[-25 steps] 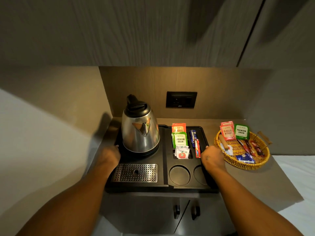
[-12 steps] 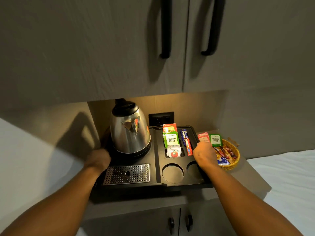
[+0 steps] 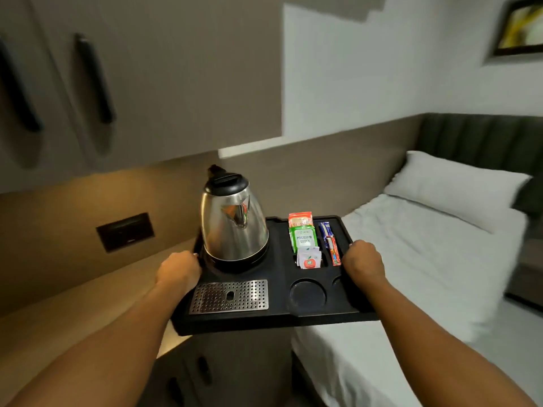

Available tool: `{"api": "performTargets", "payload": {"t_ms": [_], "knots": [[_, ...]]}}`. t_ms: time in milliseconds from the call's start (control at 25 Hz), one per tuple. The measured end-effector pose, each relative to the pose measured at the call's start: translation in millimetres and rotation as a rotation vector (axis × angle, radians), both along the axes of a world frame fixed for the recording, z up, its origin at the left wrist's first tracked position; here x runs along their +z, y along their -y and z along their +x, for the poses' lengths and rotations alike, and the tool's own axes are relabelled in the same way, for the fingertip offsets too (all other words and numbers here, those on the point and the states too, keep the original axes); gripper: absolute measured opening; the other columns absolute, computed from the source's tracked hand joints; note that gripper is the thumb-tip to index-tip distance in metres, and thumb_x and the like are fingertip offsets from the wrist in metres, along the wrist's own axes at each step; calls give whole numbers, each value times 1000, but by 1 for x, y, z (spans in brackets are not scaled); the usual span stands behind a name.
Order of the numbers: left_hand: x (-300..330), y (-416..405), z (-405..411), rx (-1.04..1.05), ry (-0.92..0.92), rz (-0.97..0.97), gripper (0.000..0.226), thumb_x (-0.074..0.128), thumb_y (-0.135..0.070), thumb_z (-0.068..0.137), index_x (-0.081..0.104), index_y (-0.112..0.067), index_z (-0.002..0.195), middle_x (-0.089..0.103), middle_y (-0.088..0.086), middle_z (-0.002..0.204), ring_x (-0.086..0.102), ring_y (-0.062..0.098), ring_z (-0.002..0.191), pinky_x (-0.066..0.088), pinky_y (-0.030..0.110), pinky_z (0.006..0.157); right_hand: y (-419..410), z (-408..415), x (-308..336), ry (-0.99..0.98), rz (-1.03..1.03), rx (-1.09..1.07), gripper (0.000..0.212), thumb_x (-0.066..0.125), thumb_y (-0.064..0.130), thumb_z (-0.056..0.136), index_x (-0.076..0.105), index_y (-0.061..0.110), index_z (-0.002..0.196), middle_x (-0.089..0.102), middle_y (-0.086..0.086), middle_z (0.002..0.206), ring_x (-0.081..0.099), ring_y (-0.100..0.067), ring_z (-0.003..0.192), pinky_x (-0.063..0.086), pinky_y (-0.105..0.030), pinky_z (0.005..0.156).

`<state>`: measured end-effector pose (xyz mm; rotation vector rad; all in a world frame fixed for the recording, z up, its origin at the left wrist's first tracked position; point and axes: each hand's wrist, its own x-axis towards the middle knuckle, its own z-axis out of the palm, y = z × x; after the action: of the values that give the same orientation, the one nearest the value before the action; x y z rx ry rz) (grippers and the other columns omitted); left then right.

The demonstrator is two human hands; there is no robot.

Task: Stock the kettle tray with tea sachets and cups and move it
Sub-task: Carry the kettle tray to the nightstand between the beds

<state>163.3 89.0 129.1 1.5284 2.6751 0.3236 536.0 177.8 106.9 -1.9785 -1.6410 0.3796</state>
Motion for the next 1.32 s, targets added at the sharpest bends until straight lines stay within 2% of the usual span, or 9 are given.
{"api": "performTargets", "payload": {"t_ms": [80,160,320,480,680,840,960,1120,1320], "knots": [[0,-25,79,-189,-25,2,37,37,-26,102,67,-3,104,68,18,111,64,36,103,51,41,88,28,90,7,9,-7,-130,23,47,15,86,62,3,99,64,-20,103,62,-40,90,47,-36,70],[2,-47,162,-367,-42,-16,38,34,-24,103,66,-3,107,67,20,115,63,36,105,51,41,90,61,175,12,35,-13,-270,24,44,13,86,62,3,98,64,-20,104,62,-40,92,47,-36,71],[1,-71,324,-596,53,5,38,38,-27,102,68,-4,104,67,21,114,64,37,101,49,38,81,136,319,21,63,-28,-536,25,42,9,88,64,1,95,67,-21,103,64,-39,90,45,-35,68],[-3,-78,472,-780,66,24,35,41,-28,99,69,-8,101,69,17,107,65,34,90,47,33,69,198,432,20,66,-24,-746,26,43,12,91,64,1,99,67,-22,105,64,-38,93,47,-36,71],[-7,-119,635,-944,62,16,30,42,-24,99,67,-7,105,67,18,110,63,35,96,46,34,73,212,553,16,45,-39,-915,23,47,10,89,64,2,101,67,-20,105,63,-38,93,51,-37,74],[-14,-181,755,-1008,66,21,24,48,-18,96,67,-6,101,67,19,106,58,33,84,44,34,68,169,653,8,24,-46,-1000,21,50,13,90,65,3,100,68,-18,102,62,-34,86,45,-31,67],[-23,-252,852,-1021,67,23,24,45,-17,95,67,-8,100,67,17,104,52,30,78,43,34,67,105,741,1,29,-62,-1028,21,49,11,89,66,2,99,67,-18,101,63,-35,87,46,-32,68],[-37,-360,975,-1020,78,30,29,41,-19,97,68,-9,99,67,17,101,54,31,77,42,34,67,3,865,-12,16,-47,-1049,21,51,15,92,65,2,99,67,-17,101,63,-32,84,47,-31,66],[-57,-487,1119,-1031,69,30,38,36,-26,101,68,-5,99,67,23,106,62,41,93,46,39,75,-131,1015,-34,-56,-21,-1070,24,52,19,95,65,0,104,64,-18,106,64,-34,93,46,-32,69]]}}
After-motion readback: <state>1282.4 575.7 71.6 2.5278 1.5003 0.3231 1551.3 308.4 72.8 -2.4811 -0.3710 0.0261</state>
